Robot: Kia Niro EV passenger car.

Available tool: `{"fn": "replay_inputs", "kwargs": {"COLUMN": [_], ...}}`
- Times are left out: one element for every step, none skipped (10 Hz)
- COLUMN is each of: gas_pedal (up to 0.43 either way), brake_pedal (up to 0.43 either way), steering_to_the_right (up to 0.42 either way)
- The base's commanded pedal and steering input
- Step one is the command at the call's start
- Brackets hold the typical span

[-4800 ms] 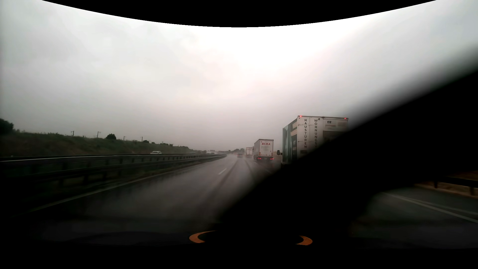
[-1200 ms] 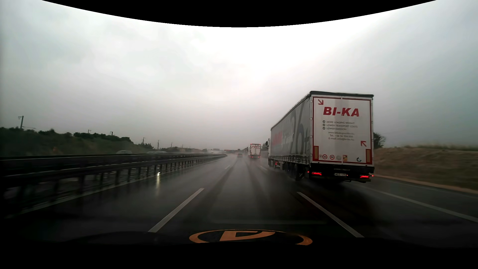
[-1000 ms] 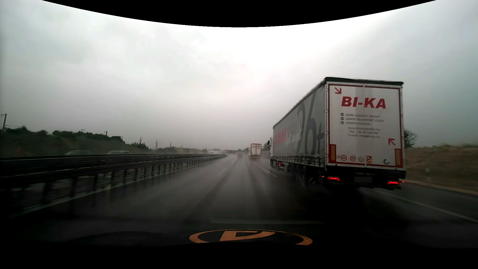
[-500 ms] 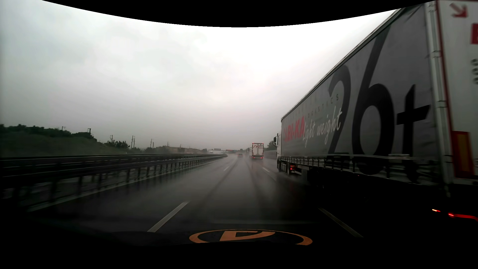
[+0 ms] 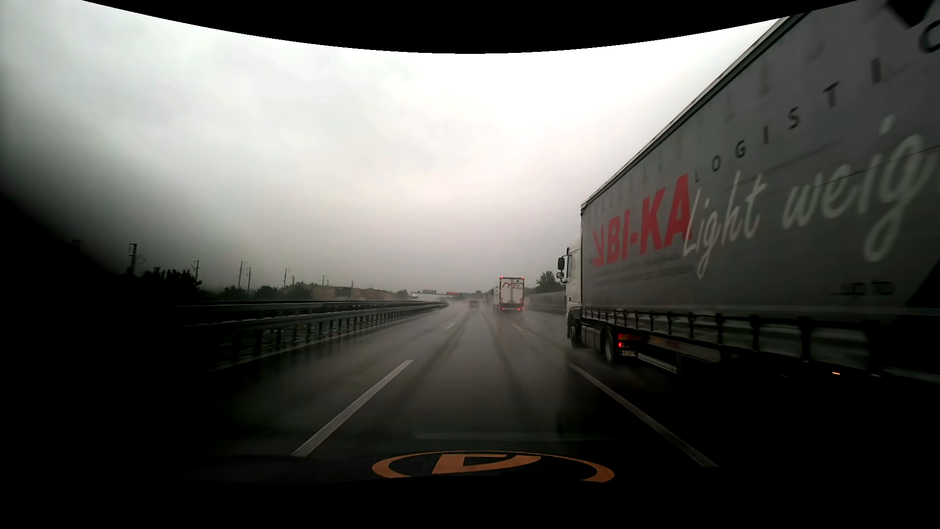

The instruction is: Follow the waypoints while adhering to traffic rules and regulations

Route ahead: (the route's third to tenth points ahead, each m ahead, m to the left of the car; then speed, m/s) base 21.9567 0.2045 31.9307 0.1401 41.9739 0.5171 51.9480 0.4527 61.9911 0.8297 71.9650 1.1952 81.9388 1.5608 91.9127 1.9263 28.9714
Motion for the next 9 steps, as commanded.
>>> {"fn": "replay_inputs", "kwargs": {"gas_pedal": [0.228,0.228,0.228,0.228,0.228,0.228,0.228,0.240,0.240], "brake_pedal": [0.000,0.000,0.000,0.000,0.000,0.000,0.000,0.000,0.000], "steering_to_the_right": [-0.003,-0.002,-0.002,-0.001,-0.001,-0.001,-0.001,-0.001,-0.001]}}
